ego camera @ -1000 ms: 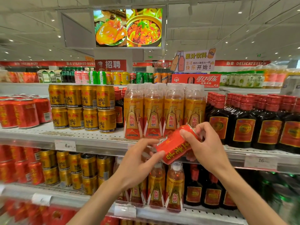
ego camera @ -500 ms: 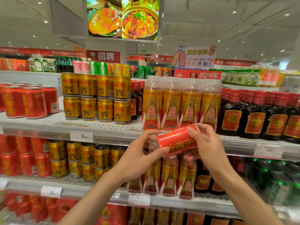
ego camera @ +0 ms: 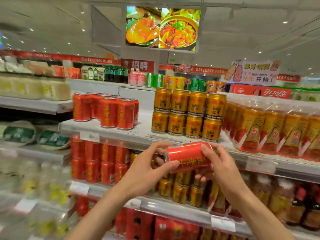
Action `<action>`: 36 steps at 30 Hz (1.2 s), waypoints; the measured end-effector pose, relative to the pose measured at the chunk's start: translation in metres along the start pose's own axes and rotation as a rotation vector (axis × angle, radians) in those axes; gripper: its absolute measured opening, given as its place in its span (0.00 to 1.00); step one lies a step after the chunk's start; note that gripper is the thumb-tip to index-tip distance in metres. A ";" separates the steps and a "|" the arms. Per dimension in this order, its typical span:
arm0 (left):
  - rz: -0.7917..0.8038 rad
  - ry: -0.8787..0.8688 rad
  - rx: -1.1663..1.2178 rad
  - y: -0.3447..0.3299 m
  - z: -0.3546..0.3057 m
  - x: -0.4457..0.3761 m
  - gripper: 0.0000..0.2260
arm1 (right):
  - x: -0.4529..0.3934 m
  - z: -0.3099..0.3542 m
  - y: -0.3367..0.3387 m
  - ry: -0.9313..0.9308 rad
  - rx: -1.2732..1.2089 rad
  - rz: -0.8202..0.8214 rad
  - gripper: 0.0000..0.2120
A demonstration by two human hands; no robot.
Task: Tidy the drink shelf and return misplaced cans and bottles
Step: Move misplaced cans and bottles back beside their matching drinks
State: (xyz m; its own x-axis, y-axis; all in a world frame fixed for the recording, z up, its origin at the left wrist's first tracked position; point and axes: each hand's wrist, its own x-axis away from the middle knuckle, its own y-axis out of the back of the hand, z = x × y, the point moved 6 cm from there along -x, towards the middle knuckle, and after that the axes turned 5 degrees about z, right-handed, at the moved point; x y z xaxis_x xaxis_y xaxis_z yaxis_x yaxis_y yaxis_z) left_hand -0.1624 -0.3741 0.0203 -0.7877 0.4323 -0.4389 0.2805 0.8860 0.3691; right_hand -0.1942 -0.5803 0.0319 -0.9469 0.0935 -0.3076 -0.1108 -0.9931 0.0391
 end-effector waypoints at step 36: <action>0.009 -0.241 -0.167 0.276 0.097 -0.076 0.22 | -0.146 0.011 -0.243 0.190 0.076 -0.177 0.21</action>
State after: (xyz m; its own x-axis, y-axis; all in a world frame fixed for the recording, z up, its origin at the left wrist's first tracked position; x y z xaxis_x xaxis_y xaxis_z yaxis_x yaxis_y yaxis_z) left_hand 0.0286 -0.1461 0.0761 -0.6268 0.4852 -0.6097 0.1774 0.8508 0.4947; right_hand -0.0320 -0.3515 0.0773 -0.8377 0.2431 -0.4890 -0.2990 -0.9535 0.0382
